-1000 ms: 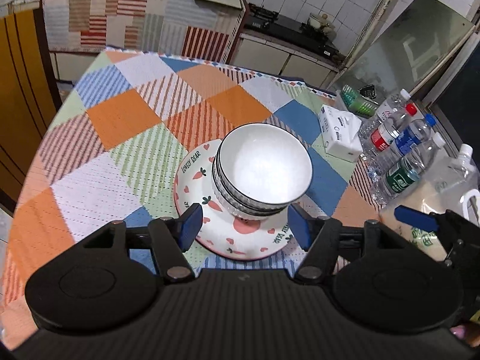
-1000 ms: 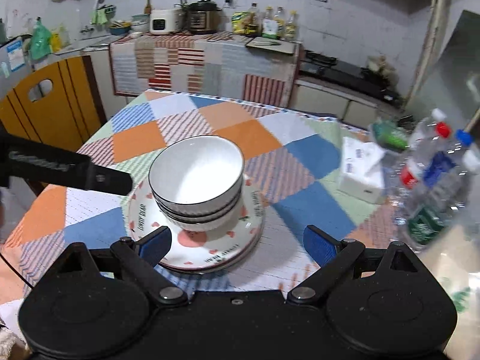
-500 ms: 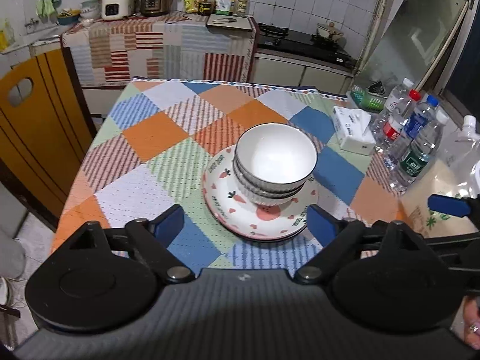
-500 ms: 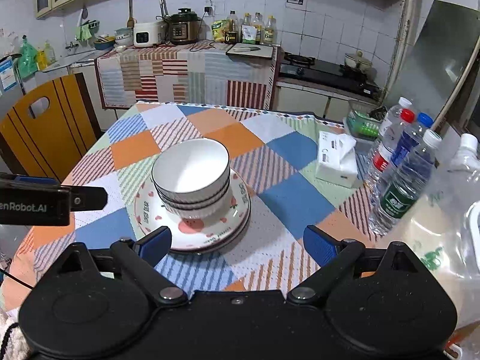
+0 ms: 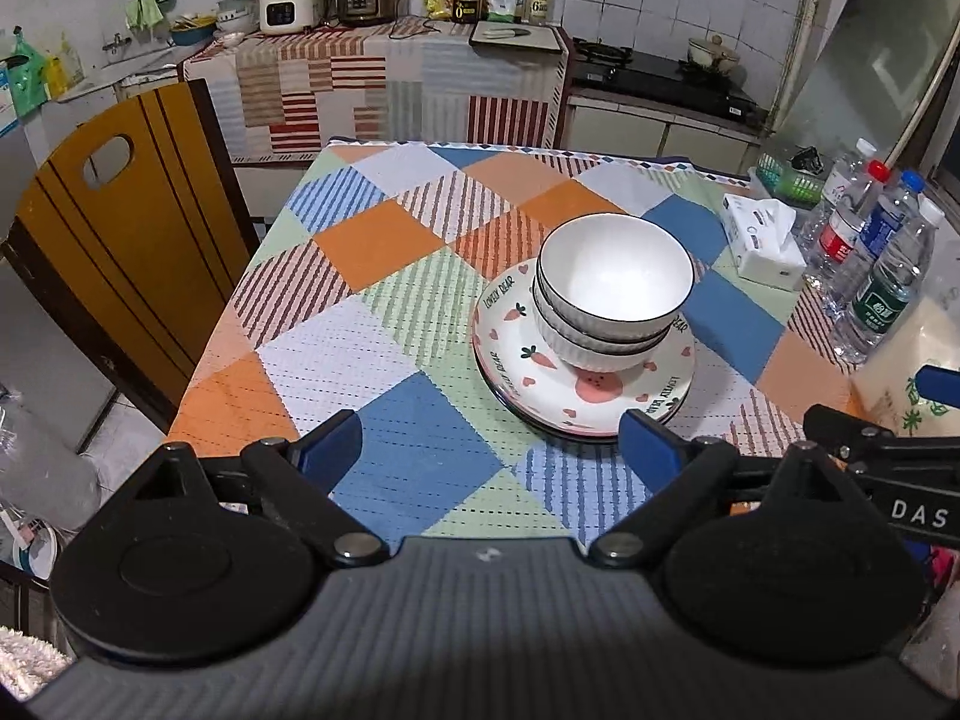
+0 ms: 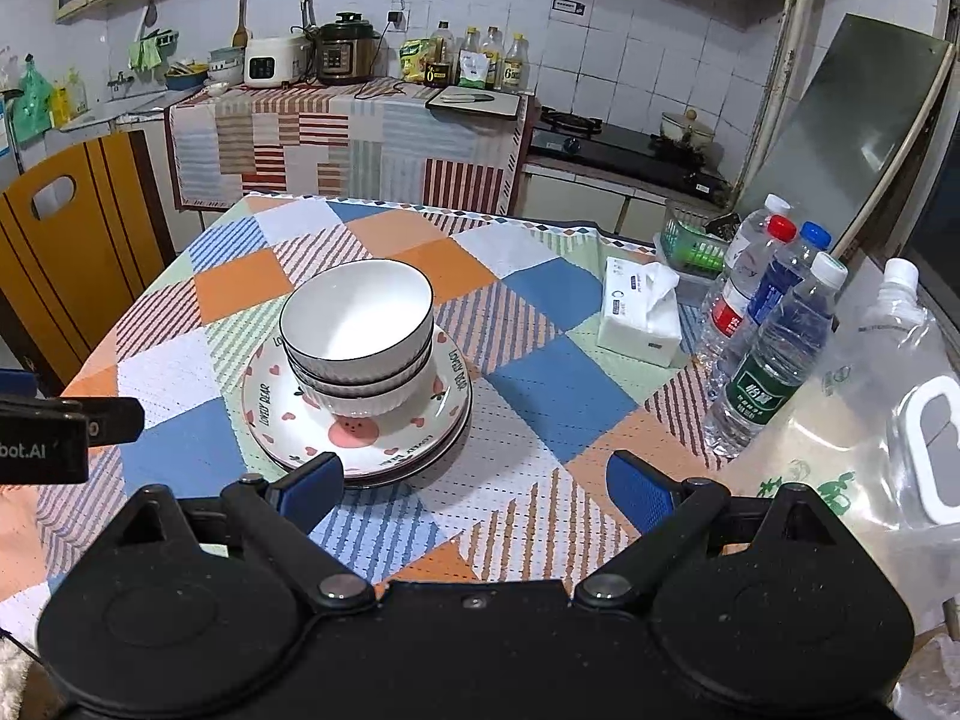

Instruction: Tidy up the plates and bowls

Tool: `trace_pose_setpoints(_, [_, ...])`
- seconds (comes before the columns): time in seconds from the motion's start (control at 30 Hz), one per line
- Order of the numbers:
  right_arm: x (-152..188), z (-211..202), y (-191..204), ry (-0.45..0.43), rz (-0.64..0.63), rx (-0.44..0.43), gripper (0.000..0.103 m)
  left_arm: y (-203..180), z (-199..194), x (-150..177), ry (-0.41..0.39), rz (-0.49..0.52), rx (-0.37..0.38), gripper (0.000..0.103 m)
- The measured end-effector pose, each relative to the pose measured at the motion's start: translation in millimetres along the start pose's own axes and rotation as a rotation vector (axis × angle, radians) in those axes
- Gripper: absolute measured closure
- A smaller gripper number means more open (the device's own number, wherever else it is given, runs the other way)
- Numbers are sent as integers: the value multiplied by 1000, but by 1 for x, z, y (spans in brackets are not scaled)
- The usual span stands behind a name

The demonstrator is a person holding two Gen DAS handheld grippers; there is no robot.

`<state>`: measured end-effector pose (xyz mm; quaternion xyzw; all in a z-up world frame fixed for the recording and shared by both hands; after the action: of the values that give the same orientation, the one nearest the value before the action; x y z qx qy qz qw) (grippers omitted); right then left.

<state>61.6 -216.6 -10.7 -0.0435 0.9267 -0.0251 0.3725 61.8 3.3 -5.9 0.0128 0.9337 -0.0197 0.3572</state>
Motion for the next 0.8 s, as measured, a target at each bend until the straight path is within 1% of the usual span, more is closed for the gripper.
trace_pose_setpoints(0.1, [2, 1, 1, -3, 8, -1, 6, 1, -1, 3, -17, -7, 2, 10])
trace_pose_setpoints(0.23, [6, 1, 2, -20, 20, -3, 6, -1, -1, 8, -41, 8, -20, 10])
trace_pose_setpoints(0.33, [10, 0, 3, -37, 22, 3, 6, -3, 1, 11, -37, 14, -13, 10])
trace_pose_setpoints(0.43, [13, -2, 2, -56, 31, 11, 6, -6, 1, 15, -29, 25, 13, 10])
trace_pose_setpoints(0.53, [16, -5, 1, -73, 41, 20, 6, -9, -2, 18, -55, 34, 10, 10])
trace_pose_setpoints(0.63, [18, -7, 0, -84, 46, 22, 6, -11, -1, 20, -47, 27, 11, 10])
trace_pose_setpoints(0.7, [19, -8, 0, -91, 39, 27, 6, -11, 2, 22, -34, 14, -5, 10])
trace_pose_setpoints(0.8, [20, -7, 3, -83, 14, 30, 6, -11, 4, 23, -46, 15, -15, 10])
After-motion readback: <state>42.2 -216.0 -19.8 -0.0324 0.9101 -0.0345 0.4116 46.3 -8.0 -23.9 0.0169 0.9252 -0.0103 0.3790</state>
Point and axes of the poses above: each gripper's, at about its wrist camera, not at the fingertips, and z roughly the way its jaws point, y to its left, x to its underside, the point moved 1 cm from there along z, roughly the way its jaws point, and after that the axes turned 3 degrees about -x, right-handed, at the moved point
